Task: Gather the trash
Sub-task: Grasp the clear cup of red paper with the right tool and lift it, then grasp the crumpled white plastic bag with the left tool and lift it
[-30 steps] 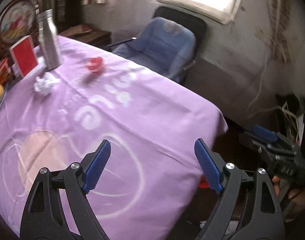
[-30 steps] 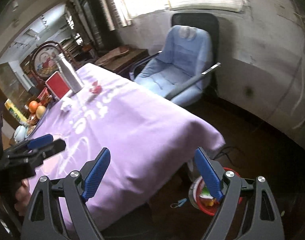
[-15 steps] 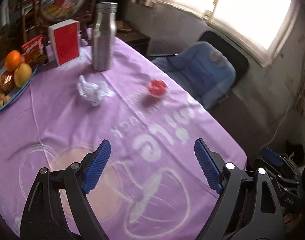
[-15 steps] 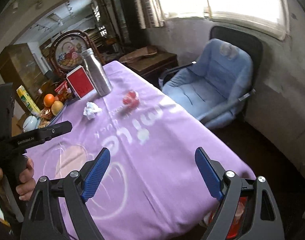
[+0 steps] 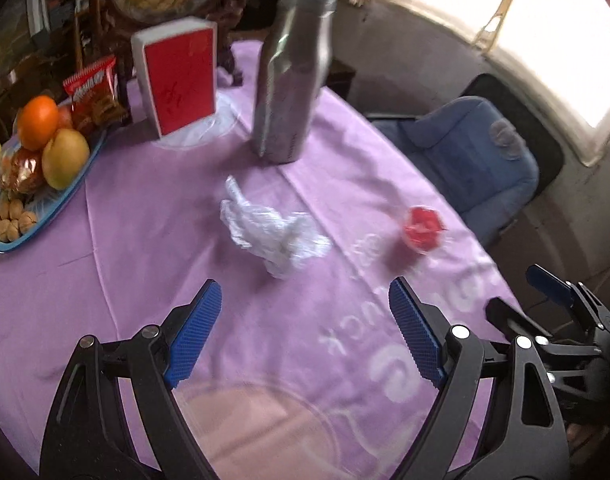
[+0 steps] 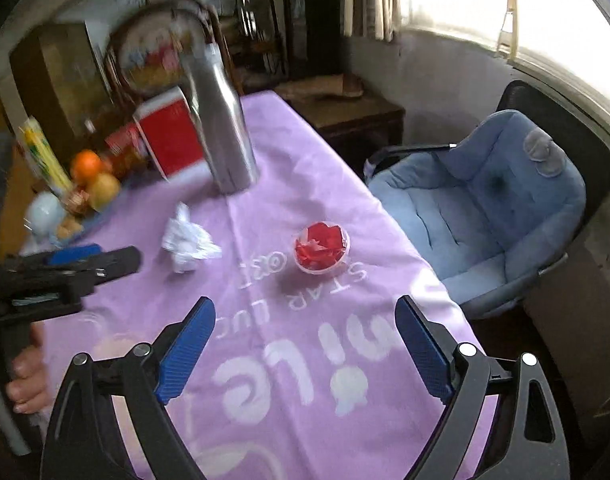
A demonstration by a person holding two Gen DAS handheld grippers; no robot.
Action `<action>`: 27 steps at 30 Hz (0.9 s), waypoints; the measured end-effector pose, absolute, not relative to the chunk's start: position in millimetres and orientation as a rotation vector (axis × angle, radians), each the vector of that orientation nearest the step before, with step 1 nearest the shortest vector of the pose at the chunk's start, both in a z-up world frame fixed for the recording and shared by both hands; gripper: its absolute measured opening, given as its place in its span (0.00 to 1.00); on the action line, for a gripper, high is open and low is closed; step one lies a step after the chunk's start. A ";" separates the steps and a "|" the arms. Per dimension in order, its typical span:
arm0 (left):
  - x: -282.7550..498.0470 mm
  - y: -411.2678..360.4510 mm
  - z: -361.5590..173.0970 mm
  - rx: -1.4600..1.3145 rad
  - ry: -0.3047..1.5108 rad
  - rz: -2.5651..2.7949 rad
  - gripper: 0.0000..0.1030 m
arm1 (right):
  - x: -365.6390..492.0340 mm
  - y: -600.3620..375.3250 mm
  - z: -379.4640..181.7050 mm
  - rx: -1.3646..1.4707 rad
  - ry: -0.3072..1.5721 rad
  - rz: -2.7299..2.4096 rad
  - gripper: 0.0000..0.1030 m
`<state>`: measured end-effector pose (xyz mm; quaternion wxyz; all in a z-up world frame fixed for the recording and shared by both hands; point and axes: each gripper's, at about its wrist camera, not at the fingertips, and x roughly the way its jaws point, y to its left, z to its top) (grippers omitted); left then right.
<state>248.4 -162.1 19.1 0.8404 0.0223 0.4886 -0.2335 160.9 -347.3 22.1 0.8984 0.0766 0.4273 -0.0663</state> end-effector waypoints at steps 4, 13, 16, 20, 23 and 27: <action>279.2 -157.9 -4.2 -0.006 1.095 -0.460 0.81 | 200.7 -345.2 -5.9 0.103 0.938 -0.172 0.87; 314.4 -176.1 -31.5 0.030 1.129 -0.410 0.81 | 250.8 -343.3 -50.9 0.040 0.998 -0.227 0.86; 322.6 -183.3 -41.7 0.060 1.146 -0.373 0.81 | 258.9 -337.7 -55.7 -0.011 0.984 -0.265 0.81; 331.7 -186.2 -56.6 0.052 1.195 -0.353 0.81 | 263.5 -330.3 -60.5 -0.056 0.999 -0.275 0.55; 332.0 -186.0 -60.1 0.054 1.200 -0.345 0.79 | 261.7 -329.8 -57.8 -0.053 0.999 -0.262 0.55; 324.6 -186.6 -57.1 0.105 1.179 -0.323 0.51 | 240.3 -325.2 -41.8 -0.057 0.958 -0.243 0.55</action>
